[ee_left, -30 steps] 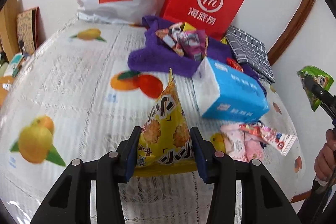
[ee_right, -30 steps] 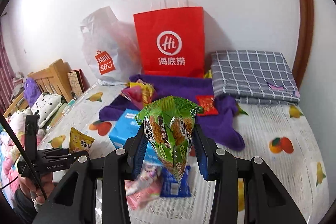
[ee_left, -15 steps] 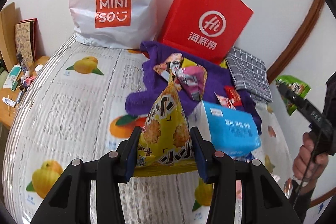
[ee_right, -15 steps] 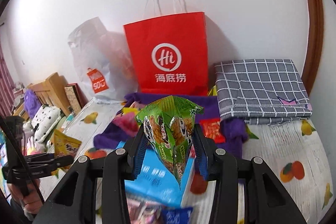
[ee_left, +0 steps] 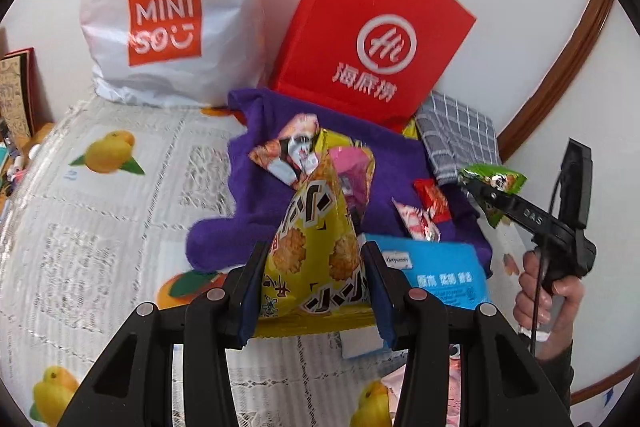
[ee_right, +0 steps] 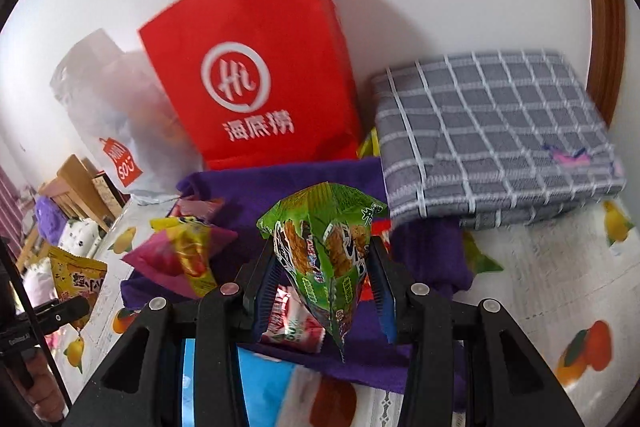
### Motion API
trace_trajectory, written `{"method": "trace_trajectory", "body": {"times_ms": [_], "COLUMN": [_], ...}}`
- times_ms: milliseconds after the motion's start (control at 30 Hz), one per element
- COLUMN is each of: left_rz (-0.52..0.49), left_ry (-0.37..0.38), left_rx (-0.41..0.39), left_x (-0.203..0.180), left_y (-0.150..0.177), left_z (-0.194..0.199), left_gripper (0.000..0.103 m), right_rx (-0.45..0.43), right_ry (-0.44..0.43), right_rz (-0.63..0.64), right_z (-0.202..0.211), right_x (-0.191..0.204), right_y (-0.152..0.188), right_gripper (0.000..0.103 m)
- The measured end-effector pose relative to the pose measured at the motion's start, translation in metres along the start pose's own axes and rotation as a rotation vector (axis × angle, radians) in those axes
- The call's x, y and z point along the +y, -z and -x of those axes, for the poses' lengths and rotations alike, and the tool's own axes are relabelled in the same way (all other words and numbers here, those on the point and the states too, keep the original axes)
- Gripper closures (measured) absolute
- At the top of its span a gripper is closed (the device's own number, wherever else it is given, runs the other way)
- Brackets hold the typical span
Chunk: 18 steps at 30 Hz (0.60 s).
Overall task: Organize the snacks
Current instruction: 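Lift and carry the green bag and yellow triangular bag over the purple towel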
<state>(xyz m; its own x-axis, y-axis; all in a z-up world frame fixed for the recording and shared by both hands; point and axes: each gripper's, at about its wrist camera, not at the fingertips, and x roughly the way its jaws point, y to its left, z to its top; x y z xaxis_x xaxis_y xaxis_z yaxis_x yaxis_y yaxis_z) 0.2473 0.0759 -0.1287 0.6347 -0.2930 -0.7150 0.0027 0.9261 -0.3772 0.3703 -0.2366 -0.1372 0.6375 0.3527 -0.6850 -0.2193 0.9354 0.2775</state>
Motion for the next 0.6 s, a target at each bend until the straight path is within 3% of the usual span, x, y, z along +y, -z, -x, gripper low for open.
{"method": "trace_trajectory", "body": {"times_ms": [300,500,600], "left_rz": [0.003,-0.002,0.002], "left_ry": [0.015,0.021,0.017], "left_rx": [0.035,0.009,0.006], "left_x": [0.001,-0.001,-0.001], "left_y": [0.007,0.006,0.004], "left_z": [-0.012,-0.007,-0.006], "left_gripper": [0.059,0.059,0.059], "right_rx": [0.057,0.088,0.087], "right_ry": [0.083,0.05,0.043], "right_rz": [0.04,0.034,0.039], "right_z": [-0.033,-0.041,-0.038], "right_x": [-0.008,-0.009,-0.008], "right_y": [0.014,0.02,0.02], "right_gripper": [0.061,0.059,0.048]}}
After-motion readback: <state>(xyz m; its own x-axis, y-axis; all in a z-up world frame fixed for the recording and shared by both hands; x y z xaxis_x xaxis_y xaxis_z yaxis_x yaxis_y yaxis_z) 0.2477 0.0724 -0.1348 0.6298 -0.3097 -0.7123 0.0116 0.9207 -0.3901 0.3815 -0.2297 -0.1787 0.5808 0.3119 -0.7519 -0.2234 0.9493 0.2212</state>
